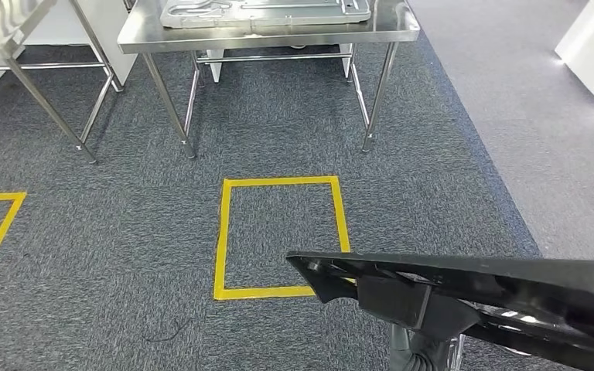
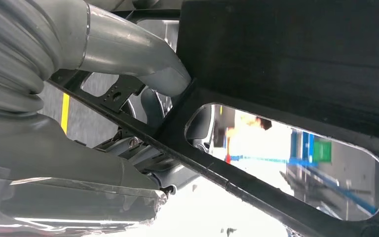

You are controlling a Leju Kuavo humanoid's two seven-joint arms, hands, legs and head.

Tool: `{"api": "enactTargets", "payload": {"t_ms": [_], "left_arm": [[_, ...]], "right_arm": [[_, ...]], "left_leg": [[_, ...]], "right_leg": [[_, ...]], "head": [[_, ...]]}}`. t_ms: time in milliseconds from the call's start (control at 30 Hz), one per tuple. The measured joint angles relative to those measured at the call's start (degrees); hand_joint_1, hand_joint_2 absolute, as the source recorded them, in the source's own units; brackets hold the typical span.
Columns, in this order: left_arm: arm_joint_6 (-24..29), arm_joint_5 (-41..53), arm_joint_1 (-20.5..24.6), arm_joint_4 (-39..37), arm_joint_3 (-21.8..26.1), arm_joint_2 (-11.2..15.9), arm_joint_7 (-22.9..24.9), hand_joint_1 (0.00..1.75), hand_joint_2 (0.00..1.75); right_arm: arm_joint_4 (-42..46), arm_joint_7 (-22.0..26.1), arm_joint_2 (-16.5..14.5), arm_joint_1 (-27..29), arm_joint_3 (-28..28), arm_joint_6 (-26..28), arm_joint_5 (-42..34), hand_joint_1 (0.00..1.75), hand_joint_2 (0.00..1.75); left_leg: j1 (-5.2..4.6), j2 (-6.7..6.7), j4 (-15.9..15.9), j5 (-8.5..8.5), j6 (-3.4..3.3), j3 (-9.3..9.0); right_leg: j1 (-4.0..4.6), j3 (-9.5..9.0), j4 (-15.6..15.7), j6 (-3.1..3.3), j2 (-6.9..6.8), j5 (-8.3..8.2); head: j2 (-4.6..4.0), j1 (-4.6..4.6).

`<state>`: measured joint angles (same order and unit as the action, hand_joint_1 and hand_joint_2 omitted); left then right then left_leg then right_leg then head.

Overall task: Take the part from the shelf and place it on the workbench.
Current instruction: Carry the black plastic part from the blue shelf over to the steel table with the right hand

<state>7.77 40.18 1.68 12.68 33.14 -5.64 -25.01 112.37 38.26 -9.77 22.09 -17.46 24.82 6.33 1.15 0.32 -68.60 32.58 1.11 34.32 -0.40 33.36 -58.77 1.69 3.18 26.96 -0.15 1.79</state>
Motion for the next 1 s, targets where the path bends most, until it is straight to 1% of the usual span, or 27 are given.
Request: {"api": "enactTargets", "payload": {"t_ms": [33,67,100,167,200,233,267,300,333,367,400,433,467,533,567,600,633,667,733,767,800,833,867,900,933,967,1000], "left_arm": [[0.07,0.03,0.08,0.0,0.02,0.0,0.04,0.0,0.0],[0.17,0.08,0.19,0.0,0.04,0.0,0.11,0.0,0.0],[0.3,0.15,0.26,0.0,0.06,0.0,0.24,0.0,0.0],[0.51,0.33,0.35,0.0,0.09,-0.01,0.54,0.0,0.0],[0.57,0.39,0.36,0.0,0.1,-0.05,0.65,0.0,0.0],[0.57,0.43,0.37,0.0,0.1,-0.1,0.67,0.0,0.0],[0.55,0.44,0.36,0.0,0.13,-0.14,0.67,0.0,0.0],[0.48,0.44,0.35,0.0,0.19,-0.18,0.65,0.0,0.0],[0.42,0.45,0.3,0.0,0.34,-0.17,0.63,0.0,0.0],[0.36,0.49,0.22,0.0,0.57,-0.17,0.6,0.0,0.0],[0.32,0.54,0.16,0.0,0.8,-0.17,0.58,0.0,0.0],[0.32,0.61,0.13,0.0,0.99,-0.17,0.56,0.0,0.0],[0.32,0.71,0.12,0.0,1.14,-0.17,0.55,0.0,0.0],[0.32,1.03,0.14,0.0,1.38,-0.19,0.58,0.0,0.0],[0.32,1.18,0.16,0.0,1.51,-0.19,0.6,0.0,0.0],[0.33,1.3,0.17,0.0,1.66,-0.2,0.61,0.0,0.0],[0.33,1.34,0.18,0.0,1.82,-0.2,0.62,0.0,0.0],[0.34,1.37,0.2,0.0,2.0,-0.2,0.63,0.0,0.0],[0.36,1.4,0.24,0.0,2.3,-0.19,0.63,0.0,0.0],[0.37,1.41,0.25,0.0,2.38,-0.2,0.63,0.0,0.0],[0.38,1.42,0.25,0.0,2.42,-0.2,0.63,0.0,0.0],[0.38,1.43,0.23,0.0,2.44,-0.21,0.63,0.0,0.0],[0.38,1.43,0.2,0.0,2.45,-0.21,0.64,0.0,0.0],[0.38,1.43,0.13,0.0,2.46,-0.21,0.64,0.0,0.0],[0.38,1.43,0.06,0.0,2.46,-0.2,0.64,0.0,0.0],[0.38,1.43,-0.01,0.0,2.47,-0.19,0.64,0.0,0.0],[0.38,1.43,-0.05,0.0,2.48,-0.18,0.65,0.0,0.0]], "right_arm": [[0.0,-0.04,0.0,0.01,0.0,0.22,0.17,1.75,1.75],[0.0,-0.09,0.0,0.01,0.0,0.37,0.38,1.75,1.75],[0.0,-0.14,0.01,0.02,-0.02,0.51,0.61,1.75,1.75],[0.0,-0.24,0.01,0.07,-0.04,0.85,0.99,1.75,1.75],[0.01,-0.26,0.02,0.12,-0.06,0.97,1.07,1.75,1.75],[0.01,-0.28,0.02,0.15,-0.07,1.06,1.15,1.75,1.75],[0.02,-0.32,0.02,0.13,-0.07,1.13,1.28,1.75,1.75],[0.02,-0.37,0.02,0.1,-0.07,1.23,1.5,1.75,1.75],[0.02,-0.44,0.03,0.06,-0.09,1.41,1.81,1.75,1.75],[0.01,-0.55,0.04,0.03,-0.13,1.66,2.15,1.75,1.75],[0.01,-0.71,0.07,0.03,-0.19,1.94,2.5,1.75,1.75],[0.01,-0.91,0.11,0.05,-0.27,2.25,2.83,1.75,1.75],[0.01,-1.13,0.15,0.05,-0.34,2.58,3.15,1.75,1.75],[0.02,-1.56,0.21,0.03,-0.5,3.1,3.72,1.75,1.75],[0.03,-1.71,0.23,0.01,-0.6,3.25,3.91,1.75,1.75],[0.07,-1.81,0.26,0.01,-0.72,3.3,4.02,1.75,1.75],[0.1,-1.87,0.29,0.02,-0.83,3.3,4.07,1.75,1.75],[0.15,-1.92,0.32,0.04,-0.9,3.3,4.08,1.75,1.75],[0.28,-1.99,0.39,0.08,-0.97,3.3,4.09,1.75,1.75],[0.36,-2.03,0.41,0.05,-1.03,3.3,4.09,1.75,1.75],[0.43,-2.05,0.43,0.03,-1.12,3.3,4.09,1.75,1.75],[0.46,-2.07,0.44,0.03,-1.21,3.29,4.09,1.75,1.75],[0.48,-2.08,0.44,0.03,-1.28,3.29,4.09,1.75,1.75],[0.48,-2.09,0.45,0.07,-1.31,3.29,4.09,1.75,1.75],[0.48,-2.09,0.47,0.1,-1.32,3.29,4.09,1.75,1.75],[0.48,-2.1,0.49,0.1,-1.32,3.29,4.09,1.75,1.75],[0.48,-2.15,0.5,0.1,-1.33,3.29,4.09,1.75,1.75]], "left_leg": [[-0.01,-0.33,3.6,-1.95,-0.24,-1.29],[-0.07,-0.7,6.7,-3.2,-0.47,-2.37],[-0.18,-1.03,8.54,-3.71,-0.69,-2.96],[-0.41,-1.31,9.64,-3.74,-1.21,-3.19],[-0.35,-1.17,9.78,-3.96,-1.59,-3.22],[-0.24,-1.0,10.0,-4.19,-1.99,-3.28],[-0.11,-0.8,10.23,-4.42,-2.38,-3.32],[-0.03,-0.57,10.39,-4.56,-2.65,-3.28],[-0.07,-0.36,10.41,-4.59,-2.8,-3.21],[-0.11,-0.1,10.4,-4.57,-2.88,-3.14],[-0.14,0.16,10.38,-4.54,-2.88,-3.12],[-0.15,0.38,10.37,-4.5,-2.87,-3.14],[-0.15,0.52,10.36,-4.45,-2.82,-3.22],[-0.16,0.66,10.37,-4.27,-2.56,-3.53],[-0.26,0.7,10.3,-4.13,-2.32,-3.63],[-0.34,0.73,10.27,-4.02,-2.03,-3.69],[-0.42,0.79,10.29,-3.95,-1.72,-3.71],[-0.5,0.87,10.36,-3.93,-1.38,-3.76],[-0.45,0.94,10.13,-3.47,-0.82,-3.85],[-0.42,0.8,9.07,-2.68,-0.57,-3.5],[-0.36,0.59,6.74,-1.26,-0.35,-2.51],[-0.31,0.36,3.37,0.45,-0.17,-0.95],[-0.29,0.23,-0.58,2.16,0.0,1.01],[-0.27,0.19,-3.97,3.25,0.14,2.8],[-0.27,0.19,-5.63,3.22,0.22,3.84],[-0.27,0.19,-5.1,2.05,0.24,3.85],[-0.26,0.18,-2.35,-0.04,0.17,2.78]], "right_leg": [[0.04,-0.16,-0.12,-0.16,0.34,0.15],[0.12,-0.19,-0.29,-0.4,0.6,0.29],[0.16,-0.13,-0.4,-0.71,0.76,0.35],[0.17,0.09,-0.39,-1.46,0.98,0.28],[0.09,0.14,-0.41,-1.8,0.85,0.29],[0.08,0.32,-0.86,-2.12,0.32,0.69],[0.07,0.93,-2.23,-2.4,-0.43,1.69],[0.0,2.03,-4.68,-2.63,-1.3,3.25],[-0.05,3.59,-7.98,-2.86,-2.03,5.12],[-0.17,5.34,-11.59,-3.06,-2.37,6.78],[-0.28,6.62,-14.29,-3.21,-2.53,7.63],[-0.38,7.05,-15.2,-3.3,-2.64,7.4],[-0.45,6.44,-14.1,-3.3,-2.75,6.19],[-0.42,2.64,-6.83,-2.94,-3.18,2.51],[-0.26,0.85,-3.37,-2.65,-3.44,1.38],[-0.09,-0.34,-0.98,-2.36,-3.62,0.82],[0.11,-0.74,-0.03,-2.11,-3.69,0.91],[0.26,-0.76,0.1,-1.88,-3.59,0.95],[0.0,-0.99,0.62,-1.23,-3.33,0.73],[-0.16,-1.19,0.94,-0.82,-3.29,0.6],[-0.32,-1.38,1.21,-0.48,-3.26,0.51],[-0.26,-1.47,1.27,-0.26,-3.25,0.54],[-0.21,-1.48,1.25,-0.08,-3.2,0.6],[-0.15,-1.5,1.23,-0.02,-3.1,0.65],[-0.11,-1.57,1.2,0.0,-2.97,0.72],[-0.11,-1.71,1.16,-0.04,-2.82,0.82],[-0.11,-1.91,1.11,-0.15,-2.67,0.96]], "head": [[0.0,-0.01],[0.0,-0.01],[0.0,-0.01],[0.0,-0.01],[0.0,-0.01],[0.0,-0.01],[0.0,-0.01],[0.0,-0.02],[0.0,-0.02],[0.0,-0.01],[0.0,-0.02],[0.0,-0.02],[0.0,-0.02],[0.0,-0.02],[0.0,-0.02],[0.0,-0.01],[0.0,-0.01],[0.0,-0.01],[0.0,-0.01],[0.0,-0.01],[0.0,0.0],[0.0,-0.01],[0.0,0.01],[0.0,0.01],[0.0,0.01],[0.0,0.01],[0.0,0.0]]}}
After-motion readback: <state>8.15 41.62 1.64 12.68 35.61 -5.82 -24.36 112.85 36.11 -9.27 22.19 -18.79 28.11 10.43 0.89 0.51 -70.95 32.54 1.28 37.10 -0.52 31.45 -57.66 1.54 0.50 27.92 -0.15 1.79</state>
